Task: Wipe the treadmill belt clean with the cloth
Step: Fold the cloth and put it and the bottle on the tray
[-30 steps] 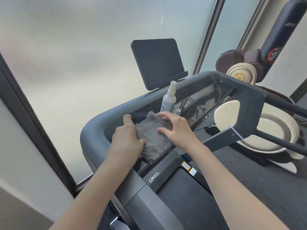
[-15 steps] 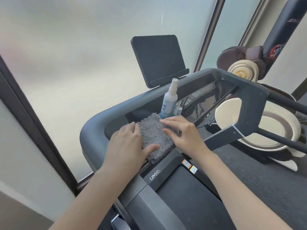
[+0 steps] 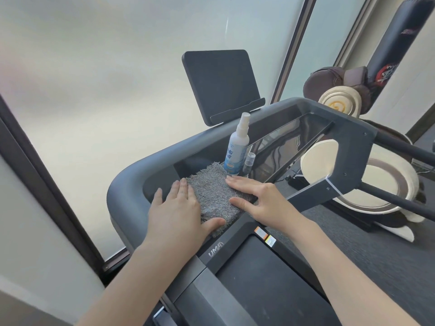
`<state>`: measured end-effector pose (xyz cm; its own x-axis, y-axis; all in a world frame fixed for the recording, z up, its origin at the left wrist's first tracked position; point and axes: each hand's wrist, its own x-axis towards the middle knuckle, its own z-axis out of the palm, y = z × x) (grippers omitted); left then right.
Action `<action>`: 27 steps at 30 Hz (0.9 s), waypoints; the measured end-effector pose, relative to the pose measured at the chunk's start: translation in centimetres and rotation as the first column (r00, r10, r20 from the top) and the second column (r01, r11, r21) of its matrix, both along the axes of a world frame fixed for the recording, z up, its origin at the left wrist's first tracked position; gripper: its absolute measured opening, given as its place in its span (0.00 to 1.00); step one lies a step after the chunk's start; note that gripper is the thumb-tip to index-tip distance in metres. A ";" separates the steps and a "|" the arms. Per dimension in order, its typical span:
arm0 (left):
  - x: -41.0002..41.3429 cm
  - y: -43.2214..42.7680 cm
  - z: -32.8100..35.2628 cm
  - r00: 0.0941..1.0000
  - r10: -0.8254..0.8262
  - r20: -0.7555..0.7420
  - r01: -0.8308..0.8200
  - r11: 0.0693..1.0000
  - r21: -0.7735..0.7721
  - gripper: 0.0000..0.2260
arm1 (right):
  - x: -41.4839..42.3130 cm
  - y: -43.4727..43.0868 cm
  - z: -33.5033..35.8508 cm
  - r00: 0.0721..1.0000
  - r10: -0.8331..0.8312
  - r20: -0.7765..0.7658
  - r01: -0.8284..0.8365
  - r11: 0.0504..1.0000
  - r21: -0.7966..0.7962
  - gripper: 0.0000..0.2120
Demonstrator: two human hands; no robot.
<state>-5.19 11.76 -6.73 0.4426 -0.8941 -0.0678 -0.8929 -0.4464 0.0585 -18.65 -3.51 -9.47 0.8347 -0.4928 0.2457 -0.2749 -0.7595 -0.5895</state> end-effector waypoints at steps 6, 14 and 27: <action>1.1 -0.2 2.0 0.994 -0.013 -0.113 -0.014 0.972 -0.236 0.35 | -0.7 -1.1 2.4 0.930 -0.265 0.254 0.265 0.964 0.038 0.07; 3.5 -7.3 4.3 0.732 -0.267 -0.627 -0.178 0.813 -0.554 0.29 | 0.9 -6.5 3.6 0.891 -0.422 0.169 0.439 0.895 -0.078 0.12; 3.5 -12.6 1.7 0.508 -0.428 -0.747 -0.124 0.822 -0.556 0.14 | 3.2 -8.6 1.9 0.923 -0.383 -0.044 0.374 0.917 -0.139 0.10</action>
